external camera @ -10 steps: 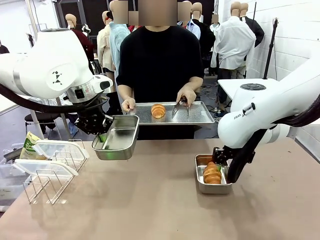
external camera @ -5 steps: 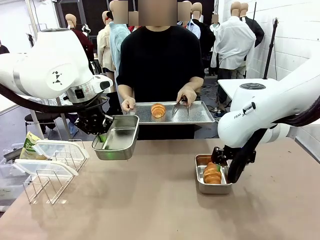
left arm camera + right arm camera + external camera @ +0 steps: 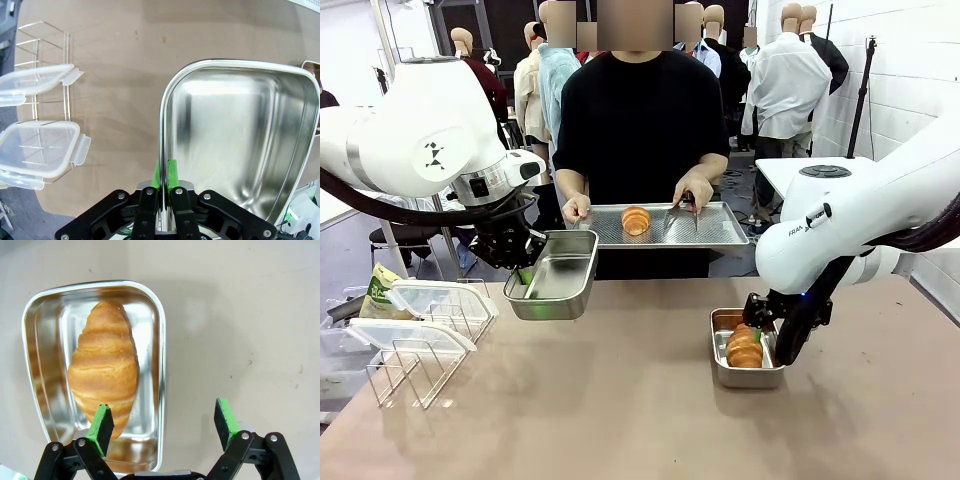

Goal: Place the bread in airtight containers.
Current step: Once an object is inside an Airtight Container , place the container in the center of the table.

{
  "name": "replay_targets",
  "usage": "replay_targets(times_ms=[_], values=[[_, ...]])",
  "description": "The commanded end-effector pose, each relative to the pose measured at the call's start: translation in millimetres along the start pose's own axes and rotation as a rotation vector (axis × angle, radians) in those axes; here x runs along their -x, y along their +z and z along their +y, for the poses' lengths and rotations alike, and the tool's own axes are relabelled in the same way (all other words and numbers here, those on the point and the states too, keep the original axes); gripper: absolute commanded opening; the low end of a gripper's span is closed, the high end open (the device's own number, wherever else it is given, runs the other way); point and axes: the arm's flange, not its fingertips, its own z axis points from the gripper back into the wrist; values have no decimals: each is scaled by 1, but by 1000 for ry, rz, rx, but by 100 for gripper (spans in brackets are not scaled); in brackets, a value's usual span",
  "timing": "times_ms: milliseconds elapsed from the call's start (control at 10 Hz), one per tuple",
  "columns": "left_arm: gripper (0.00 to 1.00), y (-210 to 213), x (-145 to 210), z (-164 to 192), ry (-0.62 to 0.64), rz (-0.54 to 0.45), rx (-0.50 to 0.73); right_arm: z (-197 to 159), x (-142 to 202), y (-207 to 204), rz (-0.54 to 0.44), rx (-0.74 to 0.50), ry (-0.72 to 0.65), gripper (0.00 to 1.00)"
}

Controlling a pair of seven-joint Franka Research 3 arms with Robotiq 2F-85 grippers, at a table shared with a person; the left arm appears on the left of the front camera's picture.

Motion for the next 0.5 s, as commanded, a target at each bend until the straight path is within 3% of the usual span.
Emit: replay_targets(times_ms=[0,400], values=[[0,4,-1,1,3,-6,4,0,-1,0,-14,-5,-1,100],[0,4,-1,1,3,-6,4,0,-1,0,-14,-5,-1,100]])
